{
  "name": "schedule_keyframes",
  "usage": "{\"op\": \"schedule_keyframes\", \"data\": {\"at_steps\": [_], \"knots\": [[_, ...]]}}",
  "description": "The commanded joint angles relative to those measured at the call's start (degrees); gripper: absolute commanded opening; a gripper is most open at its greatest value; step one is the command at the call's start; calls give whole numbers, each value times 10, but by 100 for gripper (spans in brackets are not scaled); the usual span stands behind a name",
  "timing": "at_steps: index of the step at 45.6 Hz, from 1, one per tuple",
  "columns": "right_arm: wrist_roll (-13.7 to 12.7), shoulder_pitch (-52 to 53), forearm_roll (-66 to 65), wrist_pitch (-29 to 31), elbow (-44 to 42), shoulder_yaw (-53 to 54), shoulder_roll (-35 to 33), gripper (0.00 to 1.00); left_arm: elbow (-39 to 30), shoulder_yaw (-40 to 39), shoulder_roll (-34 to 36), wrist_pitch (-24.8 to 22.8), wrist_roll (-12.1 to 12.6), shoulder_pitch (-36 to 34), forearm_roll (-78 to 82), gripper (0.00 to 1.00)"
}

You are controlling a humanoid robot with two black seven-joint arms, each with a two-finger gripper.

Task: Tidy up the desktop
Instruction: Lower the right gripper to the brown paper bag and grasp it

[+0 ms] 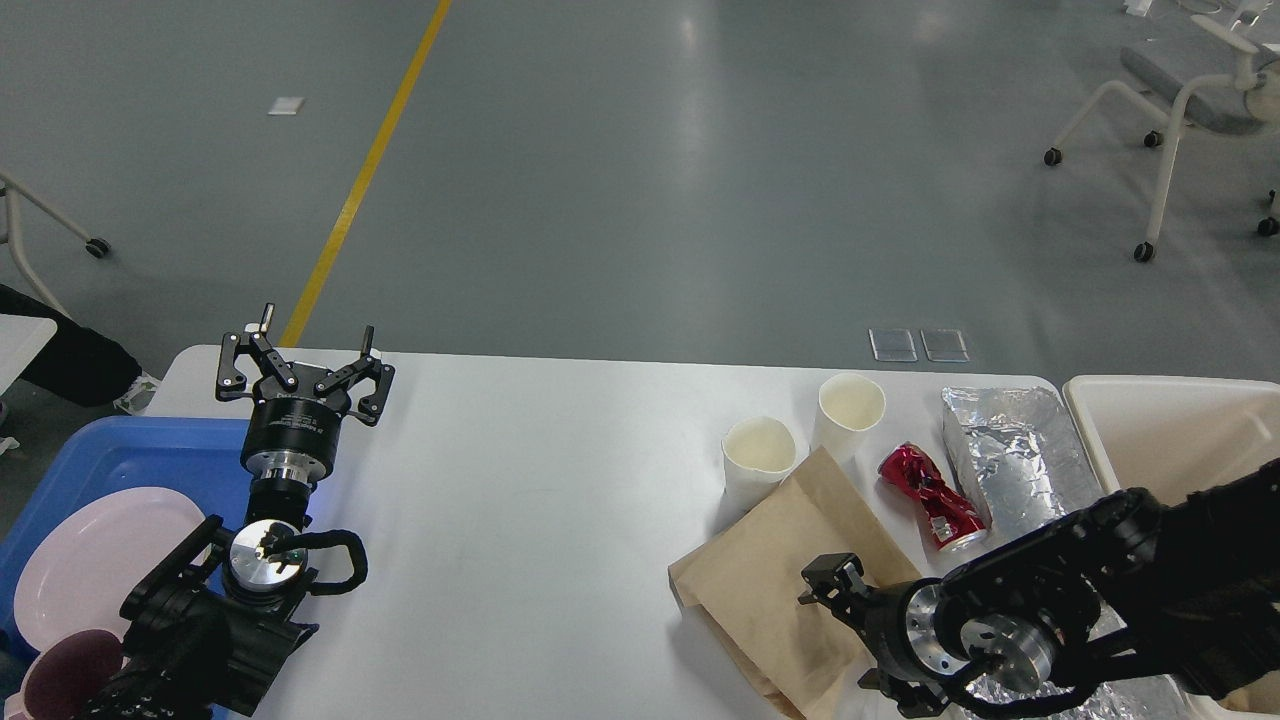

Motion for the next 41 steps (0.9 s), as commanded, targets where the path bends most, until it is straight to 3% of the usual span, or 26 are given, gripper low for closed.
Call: {"op": "schedule_keyframes", "data": {"at_steps": [1,4,6,11,15,18,41], "knots": [[2,-20,0,-26,-22,3,20,82,0,0,0,0,0,0,0,100],[4,-26,-1,-34,-32,5,28,72,0,0,0,0,0,0,0,100],[7,-29,-2,-39,-39,8,33,60,0,0,0,0,0,0,0,100],[9,-32,-12,-49,-44,7,40,18,0,0,0,0,0,0,0,100],[9,-32,-14,-53,-43,7,41,4,0,0,0,0,0,0,0,100],[9,-34,-14,-53,-39,7,46,0,0,0,0,0,0,0,0,100],[9,-23,-28,-52,-5,0,40,0,0,0,0,0,0,0,0,100]]}}
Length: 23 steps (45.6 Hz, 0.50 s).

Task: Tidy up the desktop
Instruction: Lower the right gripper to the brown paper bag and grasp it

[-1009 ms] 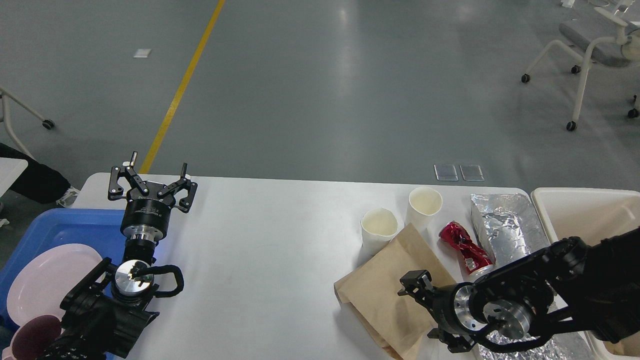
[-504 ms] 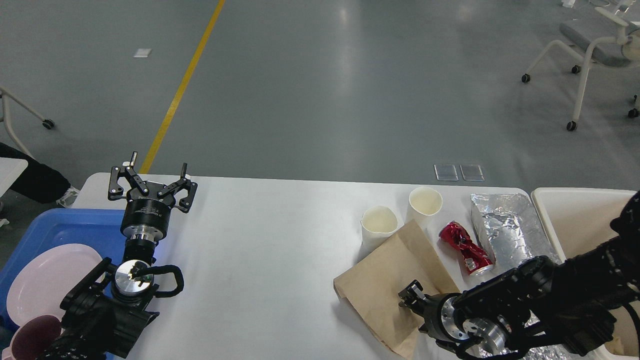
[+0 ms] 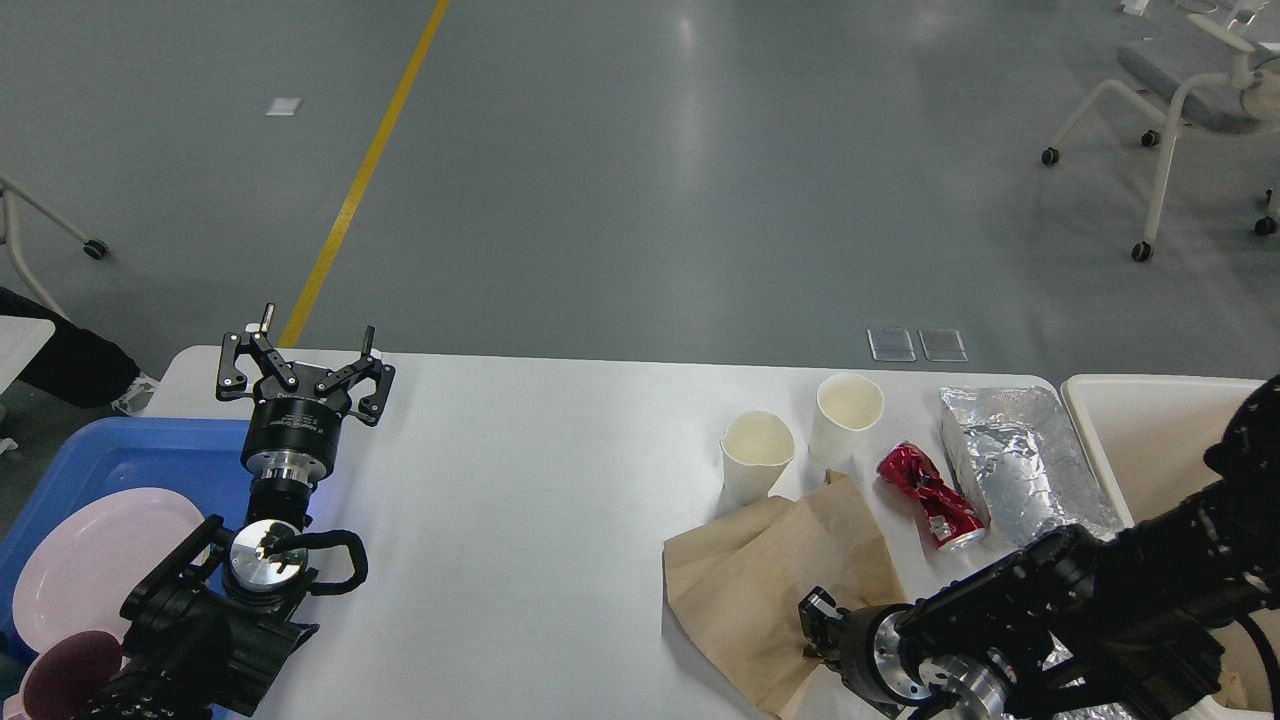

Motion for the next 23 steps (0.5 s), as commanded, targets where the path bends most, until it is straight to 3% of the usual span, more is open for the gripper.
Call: {"op": "schedule_keyframes", "data": {"at_steps": [1,13,18,23], "knots": [[0,30,-27,4,40,-5,-35,0,0,0,0,0,0,0,0,100],[-2,168,-58,32,117,-90,-84,0,0,0,0,0,0,0,0,100],[-2,285,-94,144,117,-190,-91,0,0,0,0,0,0,0,0,100],[-1,431,-155,316,117,-258,-111,0,0,0,0,0,0,0,0,100]]}}
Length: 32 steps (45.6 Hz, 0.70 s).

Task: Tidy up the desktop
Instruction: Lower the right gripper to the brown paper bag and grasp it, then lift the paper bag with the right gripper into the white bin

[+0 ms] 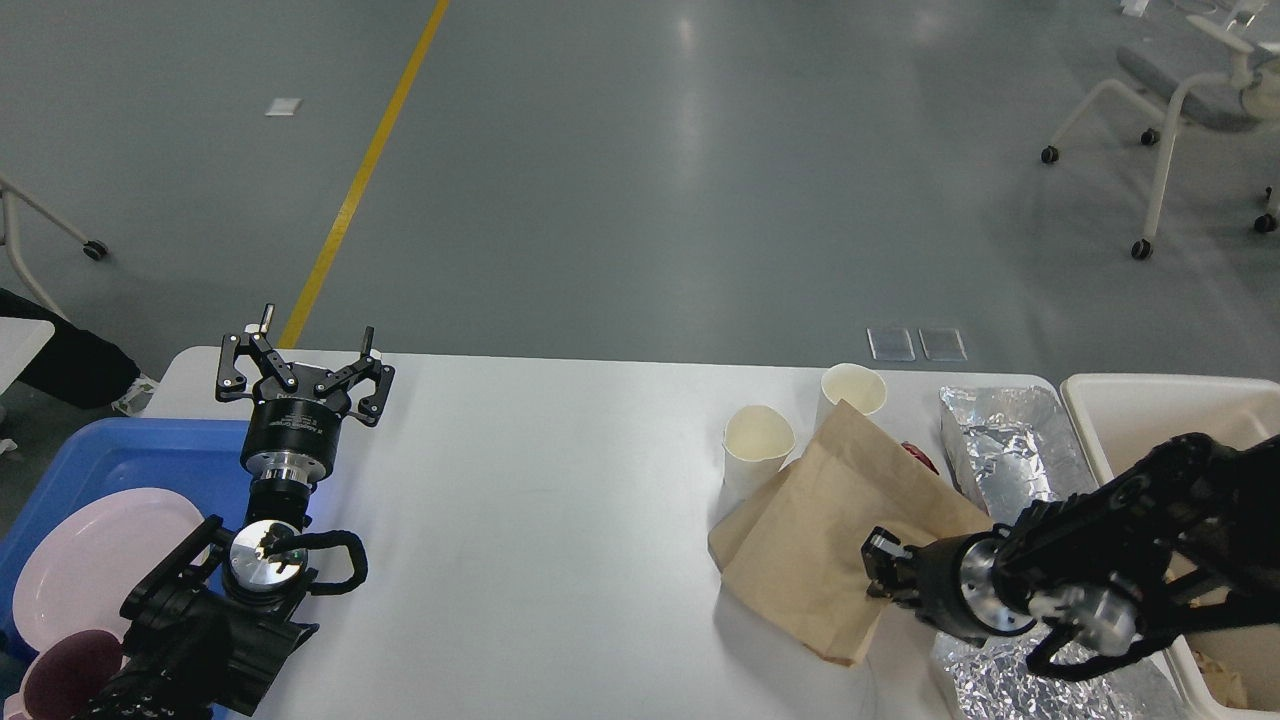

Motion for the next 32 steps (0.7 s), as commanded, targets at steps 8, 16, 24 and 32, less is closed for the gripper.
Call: {"op": "schedule_keyframes", "data": {"at_steps": [8,16,24,32], "knots": [[1,317,-143,375,-18,-95,-27,0,0,0,0,0,0,0,0,100],[1,400,-159,415,-37,-85,44,0,0,0,0,0,0,0,0,100],[1,433,-159,457,-81,-31,46,0,0,0,1,0,0,0,0,100],[1,499,-158,560,-93,26,50,0,0,0,0,0,0,0,0,100]]}}
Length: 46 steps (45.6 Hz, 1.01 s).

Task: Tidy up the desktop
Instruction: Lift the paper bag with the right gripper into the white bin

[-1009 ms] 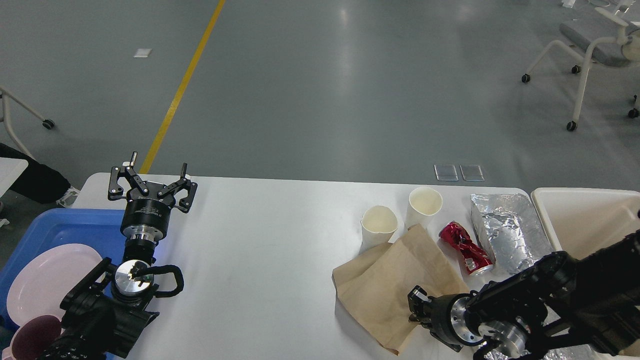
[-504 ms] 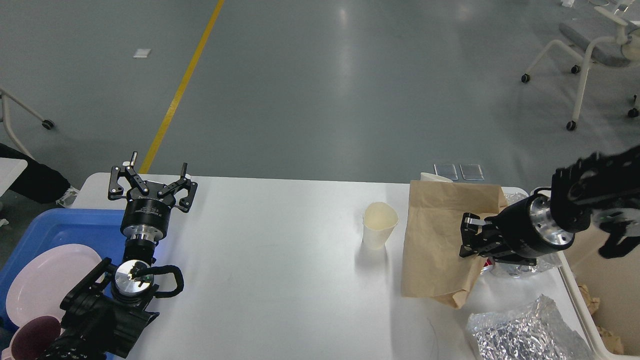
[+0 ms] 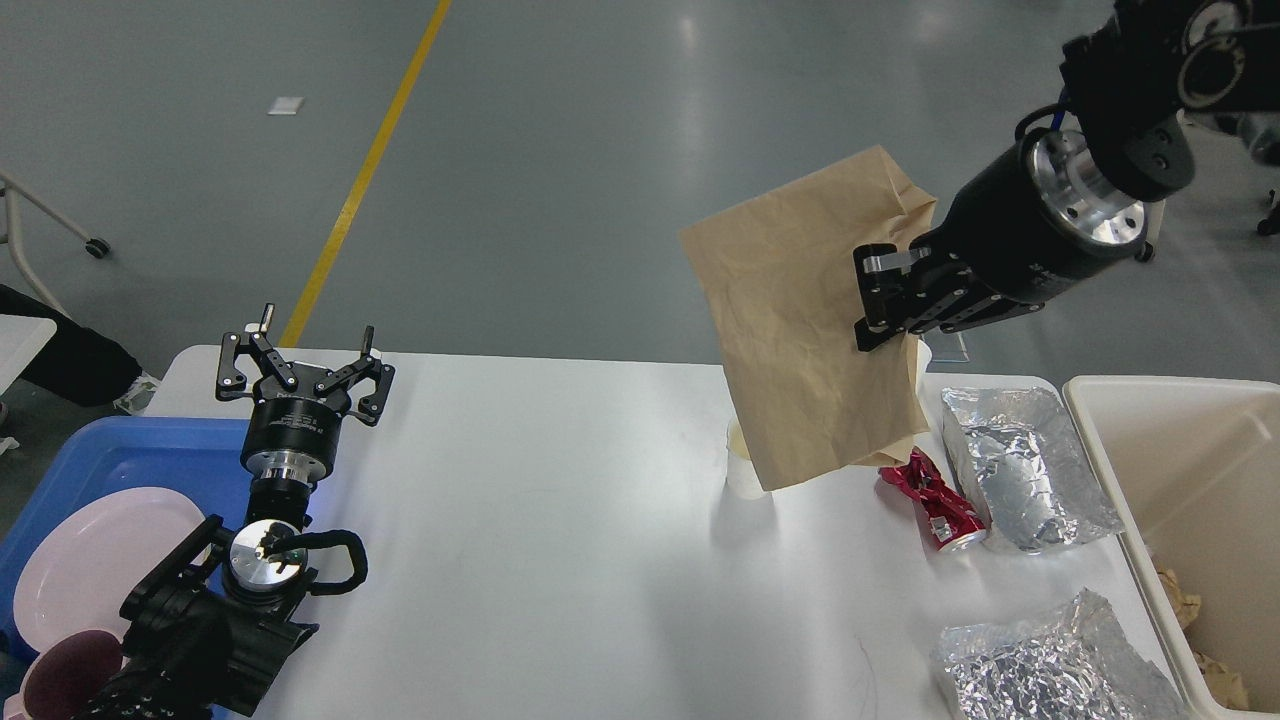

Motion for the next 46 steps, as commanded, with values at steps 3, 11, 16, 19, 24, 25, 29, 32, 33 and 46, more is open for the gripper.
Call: {"op": "schedule_keyframes", "data": {"at_steps": [3,11,16,19,24,25,29,32,33,46], "knots": [[0,60,4,83,2,60,2,0,0,0,0,0,0,0,0,100],[-2,60,7,72,2,66,4,0,0,1,0,0,0,0,0,100],[-5,29,1,57,-4,20,3,0,0,1,0,0,0,0,0,100],[-5,-5,1,33,-25,-30,2,0,0,1,0,0,0,0,0,100],[-5,-93,3,-39,-90,-111,-11,0,0,1,0,0,0,0,0,100],[-5,-112,6,-56,-103,-125,-19,0,0,1,0,0,0,0,0,100],[-6,-196,12,-125,-156,-162,-58,0,0,1,0,0,0,0,0,100],[-9,-252,13,-180,-189,-172,-95,0,0,1,0,0,0,0,0,100],[-10,-271,13,-198,-199,-172,-107,0,0,0,0,0,0,0,0,100],[-107,-530,31,-449,-358,-162,-218,0,0,0,0,0,0,0,0,100]]}}
